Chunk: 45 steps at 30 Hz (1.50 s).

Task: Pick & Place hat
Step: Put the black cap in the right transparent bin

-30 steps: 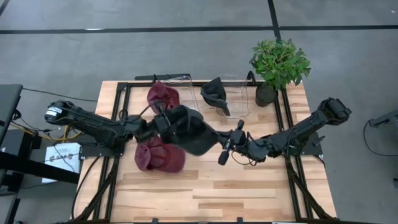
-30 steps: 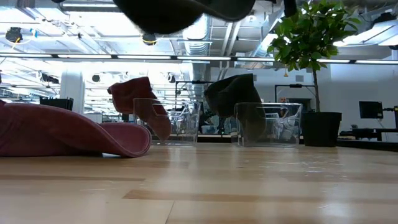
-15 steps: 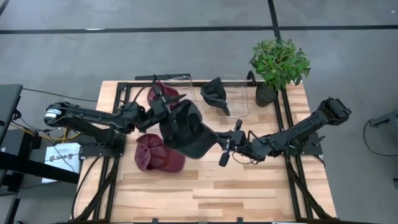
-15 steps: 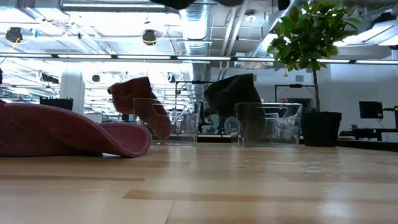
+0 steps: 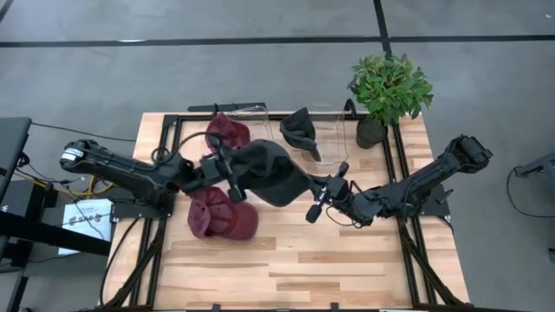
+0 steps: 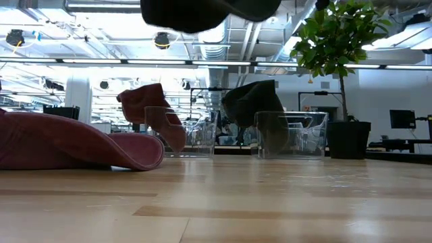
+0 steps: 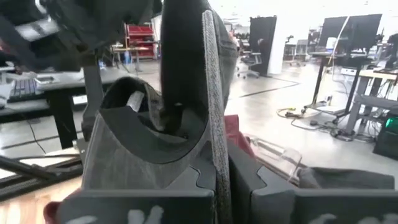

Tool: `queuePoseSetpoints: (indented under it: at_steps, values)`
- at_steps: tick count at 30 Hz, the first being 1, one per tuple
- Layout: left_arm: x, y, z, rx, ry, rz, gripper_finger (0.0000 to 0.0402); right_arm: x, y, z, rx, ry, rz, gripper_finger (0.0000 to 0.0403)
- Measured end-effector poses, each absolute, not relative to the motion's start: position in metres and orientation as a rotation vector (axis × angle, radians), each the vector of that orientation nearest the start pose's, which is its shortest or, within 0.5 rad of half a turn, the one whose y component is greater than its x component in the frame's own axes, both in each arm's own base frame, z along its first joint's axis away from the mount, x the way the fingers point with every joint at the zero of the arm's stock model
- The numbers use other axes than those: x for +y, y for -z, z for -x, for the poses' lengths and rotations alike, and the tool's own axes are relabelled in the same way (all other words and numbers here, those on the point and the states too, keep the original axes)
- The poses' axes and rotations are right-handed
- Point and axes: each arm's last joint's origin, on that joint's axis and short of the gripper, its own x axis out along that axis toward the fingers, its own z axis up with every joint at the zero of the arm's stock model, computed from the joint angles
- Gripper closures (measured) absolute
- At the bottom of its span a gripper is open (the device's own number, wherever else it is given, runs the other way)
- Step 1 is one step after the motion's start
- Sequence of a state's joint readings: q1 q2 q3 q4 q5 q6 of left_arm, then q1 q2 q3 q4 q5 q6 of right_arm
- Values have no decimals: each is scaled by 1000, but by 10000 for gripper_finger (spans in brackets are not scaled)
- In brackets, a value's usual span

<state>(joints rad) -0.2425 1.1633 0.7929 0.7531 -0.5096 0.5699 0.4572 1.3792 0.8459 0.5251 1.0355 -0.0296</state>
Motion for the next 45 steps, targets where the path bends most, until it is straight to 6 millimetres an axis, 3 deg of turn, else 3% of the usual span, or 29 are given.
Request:
queuePoseSetpoints:
  at_steps: [6, 10, 16, 24, 33, 39, 45]
  values:
    - [-47, -362, -226, -209, -552, -532, 271, 109, -299, -267, -4, 548, 38, 401]
    - [-49, -362, -218, -86, -677, -578, 271, 118, -304, -259, -13, 509, 47, 401]
    - [-52, -349, -221, 80, -761, -639, 271, 122, -316, -246, -45, 482, 34, 401]
    - [-51, -346, -222, 158, -829, -677, 271, 127, -326, -231, -49, 431, 35, 401]
    - [-50, -349, -219, 115, -838, -594, 271, 133, -330, -220, -46, 424, 26, 401]
    - [-51, -350, -222, 1, -732, -498, 271, 122, -326, -231, -47, 460, -8, 401]
    - [-40, -345, -231, -10, -741, -475, 271, 109, -326, -242, -64, 399, -48, 401]
